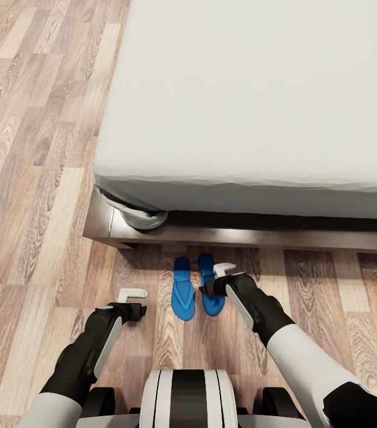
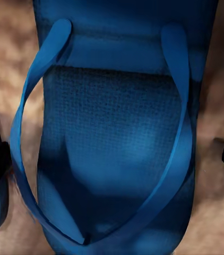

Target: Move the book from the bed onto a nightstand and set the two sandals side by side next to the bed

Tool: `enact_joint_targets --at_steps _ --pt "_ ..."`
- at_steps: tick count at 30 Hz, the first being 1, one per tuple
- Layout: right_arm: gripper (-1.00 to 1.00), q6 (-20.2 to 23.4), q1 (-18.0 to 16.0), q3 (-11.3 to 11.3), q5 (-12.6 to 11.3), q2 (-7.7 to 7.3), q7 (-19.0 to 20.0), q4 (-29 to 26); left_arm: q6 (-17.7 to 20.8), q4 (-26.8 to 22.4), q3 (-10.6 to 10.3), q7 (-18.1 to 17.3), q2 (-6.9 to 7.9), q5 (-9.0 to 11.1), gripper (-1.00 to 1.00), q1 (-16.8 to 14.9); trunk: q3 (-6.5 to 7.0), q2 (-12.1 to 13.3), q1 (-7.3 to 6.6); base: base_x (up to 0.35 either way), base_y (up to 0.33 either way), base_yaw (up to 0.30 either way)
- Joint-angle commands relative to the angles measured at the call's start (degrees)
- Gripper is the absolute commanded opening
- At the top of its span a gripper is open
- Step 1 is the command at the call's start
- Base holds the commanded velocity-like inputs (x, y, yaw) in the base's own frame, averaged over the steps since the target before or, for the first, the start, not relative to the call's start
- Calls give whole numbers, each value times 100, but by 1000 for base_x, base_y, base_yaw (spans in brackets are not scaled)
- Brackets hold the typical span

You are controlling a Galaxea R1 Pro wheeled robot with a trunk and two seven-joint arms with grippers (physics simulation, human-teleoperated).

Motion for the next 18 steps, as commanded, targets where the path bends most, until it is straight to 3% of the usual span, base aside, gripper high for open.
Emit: enact_joint_targets --at_steps 1,9,18 --pt "100 24 -2 8 -6 0 5 -5 27 -6 -11 46 1 31 100 -2 -3 -1 -1 0 0 0" --pt "100 23 -2 12 -6 1 2 -10 29 -6 -14 46 1 31 100 -2 -3 -1 -1 0 0 0" --pt "100 22 -2 13 -6 1 1 -13 24 -2 -14 47 1 31 100 -2 197 11 -24 0 0 0"
